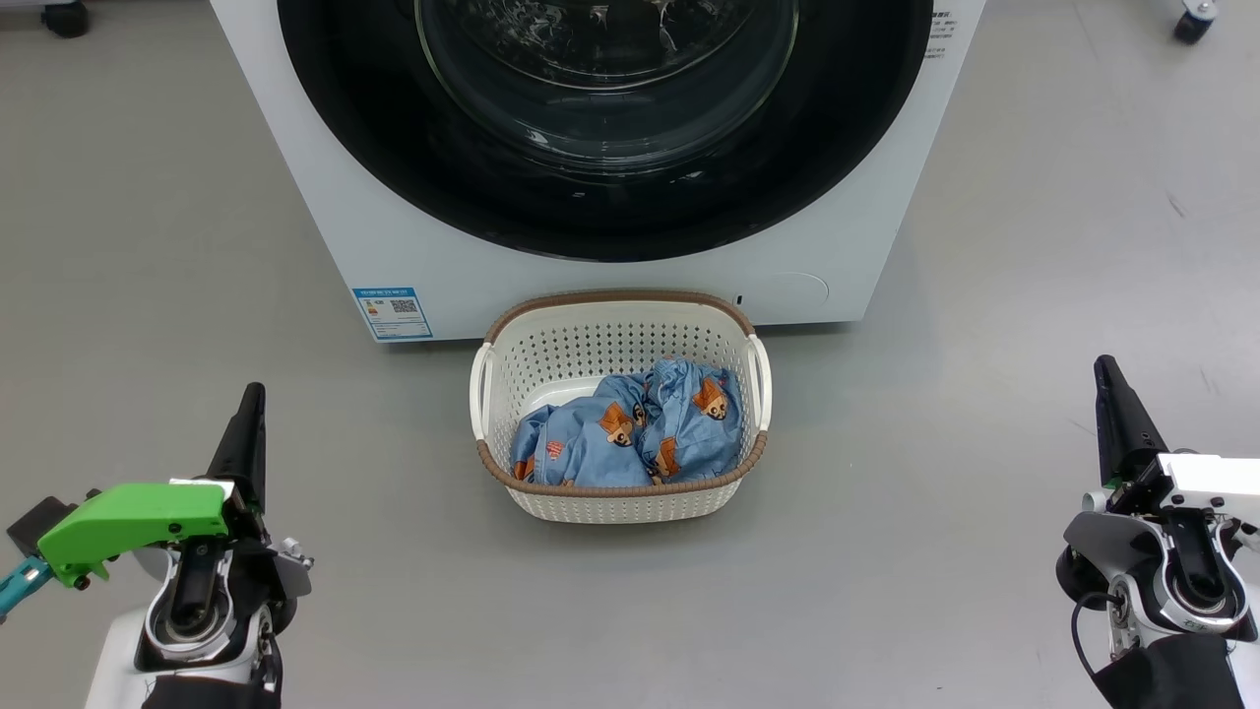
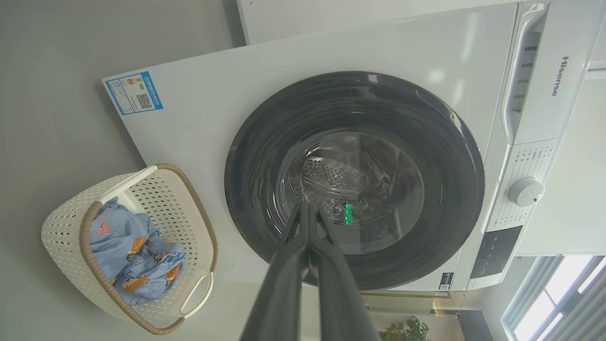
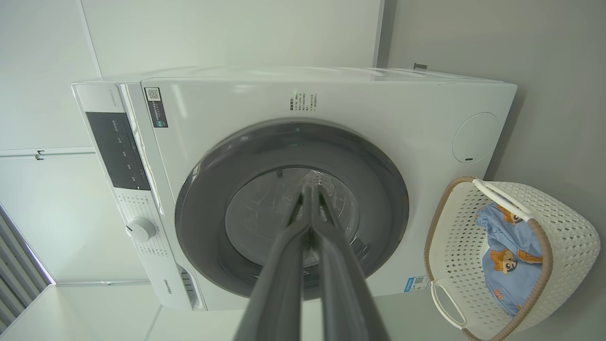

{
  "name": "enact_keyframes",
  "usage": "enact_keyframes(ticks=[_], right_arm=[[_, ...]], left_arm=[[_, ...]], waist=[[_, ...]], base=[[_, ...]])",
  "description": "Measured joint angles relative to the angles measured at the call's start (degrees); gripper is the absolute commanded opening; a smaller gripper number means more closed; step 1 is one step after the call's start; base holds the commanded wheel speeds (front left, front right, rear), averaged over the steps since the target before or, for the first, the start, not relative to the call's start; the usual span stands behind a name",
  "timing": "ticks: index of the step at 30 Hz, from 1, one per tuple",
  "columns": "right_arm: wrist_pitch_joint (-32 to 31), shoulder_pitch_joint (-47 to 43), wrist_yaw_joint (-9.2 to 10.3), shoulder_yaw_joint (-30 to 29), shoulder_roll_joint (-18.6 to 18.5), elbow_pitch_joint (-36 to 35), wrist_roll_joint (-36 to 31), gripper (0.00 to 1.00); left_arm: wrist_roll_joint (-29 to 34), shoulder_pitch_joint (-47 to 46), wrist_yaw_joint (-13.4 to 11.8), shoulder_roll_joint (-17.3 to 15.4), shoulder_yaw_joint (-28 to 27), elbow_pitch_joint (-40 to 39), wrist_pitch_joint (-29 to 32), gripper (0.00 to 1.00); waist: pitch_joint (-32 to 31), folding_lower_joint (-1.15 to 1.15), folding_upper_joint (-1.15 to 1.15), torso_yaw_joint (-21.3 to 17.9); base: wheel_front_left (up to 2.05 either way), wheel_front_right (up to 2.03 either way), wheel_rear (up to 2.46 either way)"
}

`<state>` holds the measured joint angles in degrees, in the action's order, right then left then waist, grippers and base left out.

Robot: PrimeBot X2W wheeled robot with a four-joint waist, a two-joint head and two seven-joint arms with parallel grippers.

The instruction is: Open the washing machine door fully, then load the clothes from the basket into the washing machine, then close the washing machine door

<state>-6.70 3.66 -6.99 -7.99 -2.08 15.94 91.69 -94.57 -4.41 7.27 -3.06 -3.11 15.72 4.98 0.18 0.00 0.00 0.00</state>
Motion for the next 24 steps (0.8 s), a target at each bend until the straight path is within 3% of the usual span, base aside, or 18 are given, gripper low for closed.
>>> enact_keyframes(ticks=[24], right_arm=[[0.01,0.00,0.00,0.01,0.00,-0.01,0.00,0.00]], left_arm=[[0.00,0.00,0.00,0.08,-0.08,0.00,0.00,0.00]], waist=[[0.00,0.00,0.00,0.00]], base=[[0.00,0.00,0.00]])
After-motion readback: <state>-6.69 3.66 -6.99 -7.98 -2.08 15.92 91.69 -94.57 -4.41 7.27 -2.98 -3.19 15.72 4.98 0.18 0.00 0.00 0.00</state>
